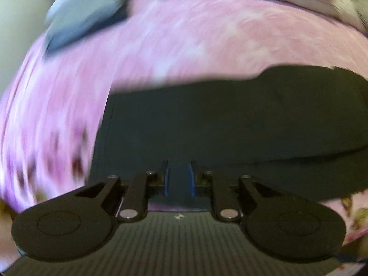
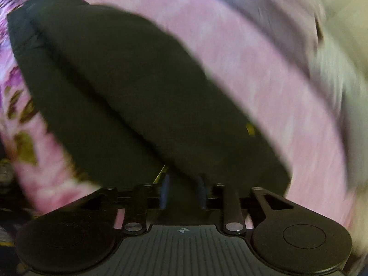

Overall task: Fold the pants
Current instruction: 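Lift the grasped edge with both grippers and fold it over the other leg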

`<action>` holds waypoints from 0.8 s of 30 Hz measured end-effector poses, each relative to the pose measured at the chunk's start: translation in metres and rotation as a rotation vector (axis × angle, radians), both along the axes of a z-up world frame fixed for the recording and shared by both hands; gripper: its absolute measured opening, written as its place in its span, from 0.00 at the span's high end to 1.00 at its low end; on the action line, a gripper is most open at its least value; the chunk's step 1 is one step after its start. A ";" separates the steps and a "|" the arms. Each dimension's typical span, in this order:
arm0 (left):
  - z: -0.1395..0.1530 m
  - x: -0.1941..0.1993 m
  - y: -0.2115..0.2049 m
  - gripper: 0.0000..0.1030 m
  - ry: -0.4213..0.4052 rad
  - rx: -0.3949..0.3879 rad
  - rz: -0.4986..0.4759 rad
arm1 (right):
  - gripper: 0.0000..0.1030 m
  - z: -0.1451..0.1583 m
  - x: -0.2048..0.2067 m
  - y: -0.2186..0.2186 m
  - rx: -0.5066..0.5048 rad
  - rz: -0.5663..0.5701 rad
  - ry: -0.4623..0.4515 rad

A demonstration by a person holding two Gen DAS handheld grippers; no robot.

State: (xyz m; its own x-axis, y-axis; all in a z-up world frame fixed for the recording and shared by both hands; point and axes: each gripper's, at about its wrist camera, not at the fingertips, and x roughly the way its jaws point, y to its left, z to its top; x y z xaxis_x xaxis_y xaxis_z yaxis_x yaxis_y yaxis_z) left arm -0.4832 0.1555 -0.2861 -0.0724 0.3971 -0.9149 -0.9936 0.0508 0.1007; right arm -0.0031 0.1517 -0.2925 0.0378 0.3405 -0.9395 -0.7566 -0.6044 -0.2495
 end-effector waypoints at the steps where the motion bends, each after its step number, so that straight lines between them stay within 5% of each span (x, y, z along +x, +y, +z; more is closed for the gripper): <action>1: -0.002 -0.004 -0.015 0.75 -0.022 -0.014 0.070 | 0.62 -0.002 0.006 -0.008 -0.014 -0.080 0.016; 4: -0.003 -0.014 -0.043 0.71 -0.118 -0.011 0.237 | 0.54 -0.001 0.031 -0.014 -0.006 -0.355 0.149; 12: -0.007 -0.035 -0.044 0.51 -0.361 0.097 0.505 | 0.53 -0.010 0.122 0.002 0.061 -1.064 0.638; 16: -0.023 -0.059 -0.028 0.49 -0.455 0.137 0.627 | 0.53 -0.023 0.148 0.006 0.080 -1.213 0.796; 24: -0.073 -0.109 0.012 0.50 -0.532 0.175 0.842 | 0.52 -0.048 0.184 0.001 0.138 -1.361 0.960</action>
State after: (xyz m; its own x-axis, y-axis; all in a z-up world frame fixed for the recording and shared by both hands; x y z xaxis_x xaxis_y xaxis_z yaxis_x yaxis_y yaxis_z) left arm -0.5924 0.1673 -0.3587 0.0091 0.5367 -0.8437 -0.6172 -0.6608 -0.4270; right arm 0.1805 0.1526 -0.3405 -0.1768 0.6215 -0.7632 -0.5753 0.5639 0.5925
